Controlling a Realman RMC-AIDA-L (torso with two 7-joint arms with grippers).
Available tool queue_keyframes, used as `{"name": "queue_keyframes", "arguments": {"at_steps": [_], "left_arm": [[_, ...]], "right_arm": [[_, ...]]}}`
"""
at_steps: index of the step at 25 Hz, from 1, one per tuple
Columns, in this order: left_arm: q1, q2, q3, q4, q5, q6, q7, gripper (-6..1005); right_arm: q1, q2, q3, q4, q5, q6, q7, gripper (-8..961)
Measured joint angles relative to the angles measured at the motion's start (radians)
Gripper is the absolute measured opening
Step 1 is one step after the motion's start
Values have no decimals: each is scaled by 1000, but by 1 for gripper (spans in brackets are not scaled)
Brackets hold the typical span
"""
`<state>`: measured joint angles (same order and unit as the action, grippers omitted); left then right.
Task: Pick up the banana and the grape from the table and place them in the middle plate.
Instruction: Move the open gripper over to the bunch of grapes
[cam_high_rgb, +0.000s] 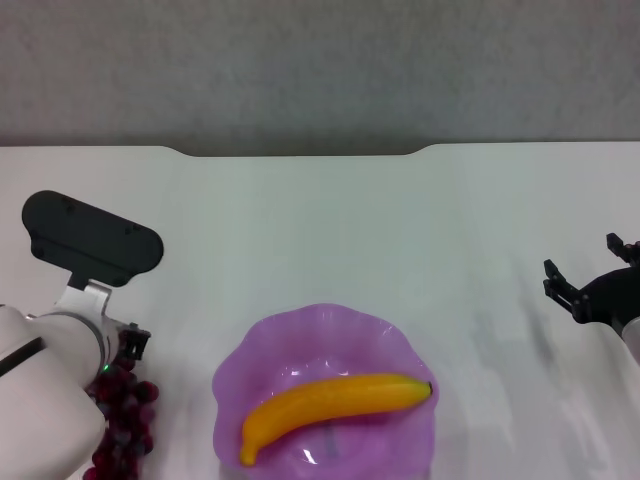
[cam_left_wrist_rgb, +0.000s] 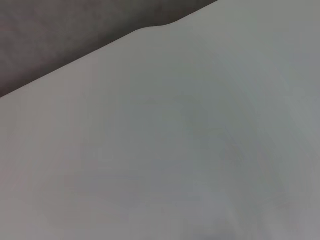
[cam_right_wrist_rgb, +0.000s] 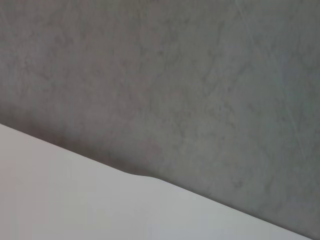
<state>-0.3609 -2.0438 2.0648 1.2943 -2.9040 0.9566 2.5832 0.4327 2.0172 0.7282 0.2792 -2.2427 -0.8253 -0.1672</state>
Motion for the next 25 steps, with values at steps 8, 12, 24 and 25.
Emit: {"name": "queue_keyframes", "arguments": {"at_steps": [8,12,24,25], "left_arm": [[-24,0,-16,-75,2,-27,-22,535],[-33,0,-29,-100,2,-32,-28,478],[-17,3,-25,-100,25,-84,-42,385],[-14,2,-25,-101,38,-86,-48,347]], "right_arm": [[-3,0,-3,0,0,-3,0,892],[-3,0,-4,0,0,-3,0,892],[-6,0,-3,0,0,-2,0,892],[-6,0,-3,0,0,-2,0,892]]}}
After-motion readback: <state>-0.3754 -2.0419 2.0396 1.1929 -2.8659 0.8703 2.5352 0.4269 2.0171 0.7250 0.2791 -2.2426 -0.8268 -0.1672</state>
